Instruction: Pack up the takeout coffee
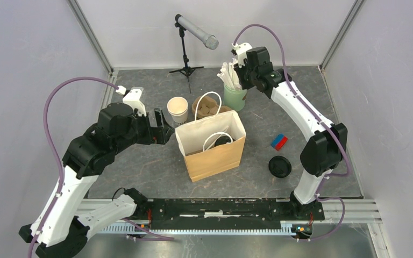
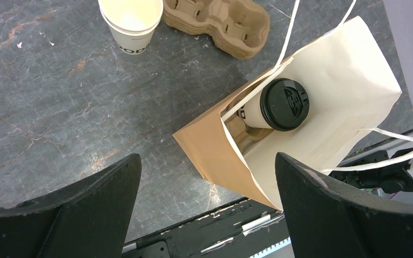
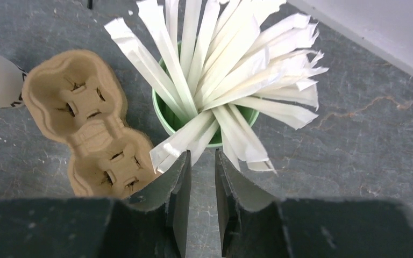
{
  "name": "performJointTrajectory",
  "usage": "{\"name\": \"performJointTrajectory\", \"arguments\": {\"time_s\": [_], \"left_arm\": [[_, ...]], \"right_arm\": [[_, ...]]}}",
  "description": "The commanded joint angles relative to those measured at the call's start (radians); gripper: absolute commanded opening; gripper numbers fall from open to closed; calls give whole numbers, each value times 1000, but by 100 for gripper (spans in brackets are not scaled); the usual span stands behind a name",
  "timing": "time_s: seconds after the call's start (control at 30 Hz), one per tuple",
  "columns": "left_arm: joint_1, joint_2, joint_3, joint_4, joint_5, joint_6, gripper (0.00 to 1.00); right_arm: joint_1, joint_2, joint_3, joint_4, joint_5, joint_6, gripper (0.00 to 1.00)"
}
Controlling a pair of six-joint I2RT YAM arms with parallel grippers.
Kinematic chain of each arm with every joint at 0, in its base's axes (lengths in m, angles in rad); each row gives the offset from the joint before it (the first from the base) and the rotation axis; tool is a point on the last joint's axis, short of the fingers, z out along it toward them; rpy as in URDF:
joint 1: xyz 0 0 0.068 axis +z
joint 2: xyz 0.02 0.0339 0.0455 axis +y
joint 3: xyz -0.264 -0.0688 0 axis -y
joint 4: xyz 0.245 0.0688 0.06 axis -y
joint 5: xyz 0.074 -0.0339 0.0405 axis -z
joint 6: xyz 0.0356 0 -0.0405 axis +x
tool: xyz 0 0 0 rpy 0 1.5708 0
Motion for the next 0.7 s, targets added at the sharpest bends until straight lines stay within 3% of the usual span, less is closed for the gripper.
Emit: {"name": "performJointTrajectory", "arguments": {"time_s": [0.0,0.67], "left_arm": [[4,2,39,14,-3,-16,100],[4,-12,29,13,-10,-20,100]], "right_arm": [[-5,0,70,24,2,-12,30],[-5,41,58,6,-55,32,31]]}}
